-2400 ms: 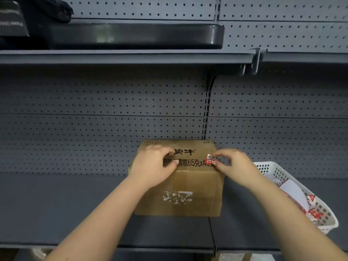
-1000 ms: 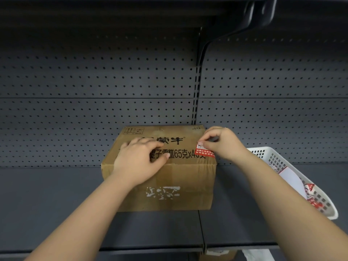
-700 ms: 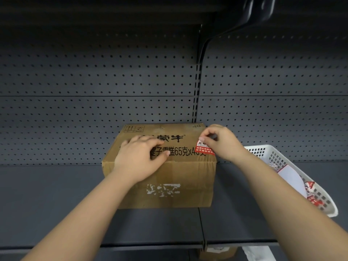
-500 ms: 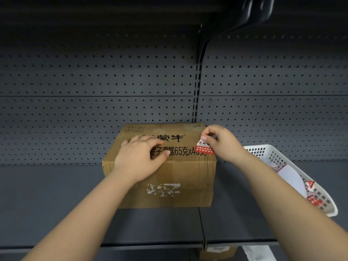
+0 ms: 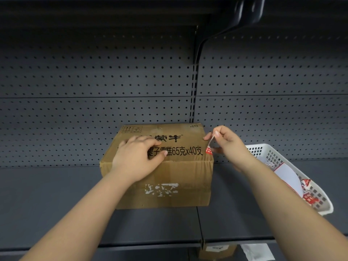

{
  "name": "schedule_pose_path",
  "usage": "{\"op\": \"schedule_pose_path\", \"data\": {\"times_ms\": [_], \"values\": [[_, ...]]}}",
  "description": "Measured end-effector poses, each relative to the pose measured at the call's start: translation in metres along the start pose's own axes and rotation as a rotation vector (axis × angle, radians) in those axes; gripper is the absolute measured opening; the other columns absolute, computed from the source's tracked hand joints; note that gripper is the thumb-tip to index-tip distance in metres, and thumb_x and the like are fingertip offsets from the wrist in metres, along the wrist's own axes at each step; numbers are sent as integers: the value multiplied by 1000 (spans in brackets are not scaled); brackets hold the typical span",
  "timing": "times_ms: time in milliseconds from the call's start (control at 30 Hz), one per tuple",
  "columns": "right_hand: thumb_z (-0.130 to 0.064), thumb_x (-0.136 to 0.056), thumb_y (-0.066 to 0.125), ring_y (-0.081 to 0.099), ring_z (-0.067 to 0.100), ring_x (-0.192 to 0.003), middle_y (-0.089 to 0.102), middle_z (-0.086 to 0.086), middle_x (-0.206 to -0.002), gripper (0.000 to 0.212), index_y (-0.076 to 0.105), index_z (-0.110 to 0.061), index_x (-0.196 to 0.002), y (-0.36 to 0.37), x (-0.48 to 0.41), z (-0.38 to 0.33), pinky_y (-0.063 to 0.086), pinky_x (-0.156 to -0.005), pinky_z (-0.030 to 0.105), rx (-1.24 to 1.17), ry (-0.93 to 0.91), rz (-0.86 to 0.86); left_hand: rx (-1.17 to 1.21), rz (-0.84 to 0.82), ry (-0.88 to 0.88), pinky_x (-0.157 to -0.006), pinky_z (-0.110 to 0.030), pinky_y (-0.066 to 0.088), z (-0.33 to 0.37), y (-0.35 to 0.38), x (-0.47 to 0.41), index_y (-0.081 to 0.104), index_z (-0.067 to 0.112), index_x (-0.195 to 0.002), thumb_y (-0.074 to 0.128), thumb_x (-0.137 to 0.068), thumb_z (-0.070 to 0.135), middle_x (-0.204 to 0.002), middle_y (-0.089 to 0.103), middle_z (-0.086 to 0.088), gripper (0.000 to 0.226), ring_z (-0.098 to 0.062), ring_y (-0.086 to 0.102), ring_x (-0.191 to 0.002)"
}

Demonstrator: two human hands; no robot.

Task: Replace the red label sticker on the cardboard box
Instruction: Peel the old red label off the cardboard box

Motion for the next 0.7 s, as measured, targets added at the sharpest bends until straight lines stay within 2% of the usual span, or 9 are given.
{"op": "schedule_pose_path", "data": {"times_ms": [200, 300, 467, 567, 700], "values": [[-26, -101, 32, 56, 20, -105, 66, 0, -101, 27, 53, -26, -84, 6, 4, 15, 49, -84, 37, -146, 9, 65, 2, 2, 2, -101, -47, 32, -1, -1, 1, 59, 36, -122, 39, -85, 66, -132, 58, 10, 52, -17, 44, -126], [-27, -101, 32, 57, 22, -104, 66, 1, -100, 27, 53, -26, -84, 7, 6, 18, 47, -79, 32, -205, 13, 100, -1, -2, 0, -101, -47, 32, 0, -2, 1, 58, 35, -123, 40, -85, 65, -133, 58, 10, 51, -18, 44, -127], [-22, -102, 29, 58, 18, -92, 64, 7, -98, 29, 49, -18, -80, 7, 12, 17, 52, -67, 21, -322, 12, 120, 8, -5, 0, -101, -47, 32, -1, -1, 1, 58, 36, -122, 37, -84, 68, -133, 58, 10, 54, -18, 44, -126], [-21, -102, 29, 58, 18, -95, 63, 7, -97, 29, 49, -16, -81, 7, 15, 19, 52, -69, 23, -367, 17, 137, 7, -6, 1, -102, -48, 31, -1, -1, 1, 58, 35, -123, 39, -84, 66, -133, 58, 9, 53, -18, 43, -127], [-22, -101, 31, 59, 21, -96, 62, 7, -94, 29, 52, -13, -83, 7, 18, 21, 53, -76, 33, -440, 24, 183, 20, -6, 1, -102, -49, 32, -1, 0, 1, 58, 35, -122, 35, -83, 68, -132, 59, 9, 57, -19, 43, -127]]}}
Point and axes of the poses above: each hand's wrist, its own x-axis away from the middle knuckle, its own y-axis out of the palm, z = x × y, the point moved 6 cm from there along -x, towards the middle knuckle
